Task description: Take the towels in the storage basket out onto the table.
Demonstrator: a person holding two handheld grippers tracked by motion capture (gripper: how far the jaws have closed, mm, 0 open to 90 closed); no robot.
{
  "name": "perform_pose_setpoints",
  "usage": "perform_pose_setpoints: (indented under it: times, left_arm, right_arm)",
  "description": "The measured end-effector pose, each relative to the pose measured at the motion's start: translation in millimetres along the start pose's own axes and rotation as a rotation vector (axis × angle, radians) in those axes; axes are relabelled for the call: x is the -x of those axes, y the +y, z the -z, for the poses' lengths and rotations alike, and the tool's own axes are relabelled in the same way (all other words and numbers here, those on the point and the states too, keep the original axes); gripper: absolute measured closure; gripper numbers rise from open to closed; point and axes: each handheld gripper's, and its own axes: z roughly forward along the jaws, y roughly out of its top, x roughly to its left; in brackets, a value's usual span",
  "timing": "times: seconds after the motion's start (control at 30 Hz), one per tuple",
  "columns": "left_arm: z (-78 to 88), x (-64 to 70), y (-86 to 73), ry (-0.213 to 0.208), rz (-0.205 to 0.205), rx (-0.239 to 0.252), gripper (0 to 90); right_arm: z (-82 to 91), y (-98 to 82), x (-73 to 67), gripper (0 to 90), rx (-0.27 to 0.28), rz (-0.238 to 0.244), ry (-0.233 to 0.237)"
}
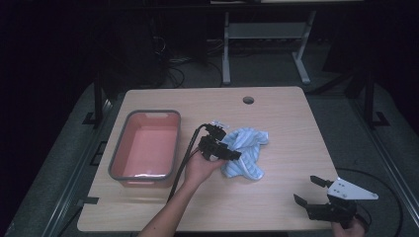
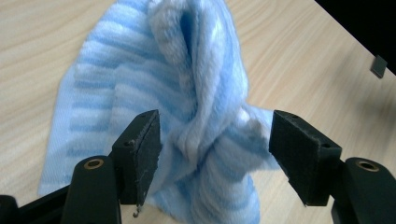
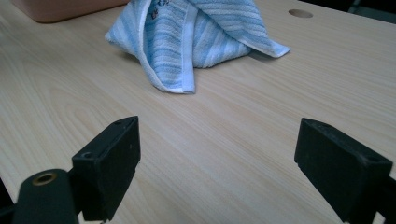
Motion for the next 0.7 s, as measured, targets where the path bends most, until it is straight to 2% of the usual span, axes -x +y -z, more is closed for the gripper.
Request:
perform_pose_setpoints:
  times: [0.03,0.13,0.3,0.37,0.47,0.5,0.7]
  left_arm:
    - [1.0,-0.6,-1.4,0.003,-0.007,-0.004,33.3]
    - [2.4,-0.7,-5.4,0.0,0.011,0.01,33.4]
    - [5.8,-3.5,-17.2,0.001,-0.008,-0.01,33.1]
    - [7.2,-4.4,-20.9,-0.005,-0.003,-0.009,33.1]
    - [8.4,-5.1,-24.5,-0.003,0.002,-0.004,33.1]
    - [10.0,-4.8,-28.0,-0.012,0.015,0.004,33.2]
    - [13.1,-2.8,-35.2,-0.018,0.008,0.014,33.1]
  right_arm:
    - [0.3,-0.1,0.1,13.8,-0.001,-0.002,0.0]
    - [0.3,-0.3,0.1,13.8,-0.001,-0.004,0.001]
    - [-0.3,-0.2,0.2,13.8,-0.005,-0.002,-0.001]
    - [-0.6,-0.2,0.0,13.8,-0.008,0.002,-0.003]
    - [-0.7,0.2,-0.2,13.8,-0.006,0.003,-0.002]
    - [-0.8,0.2,0.2,13.7,-0.007,0.007,-0.004]
    - [-0.6,-0.6,0.7,13.8,-0.01,-0.004,-0.004]
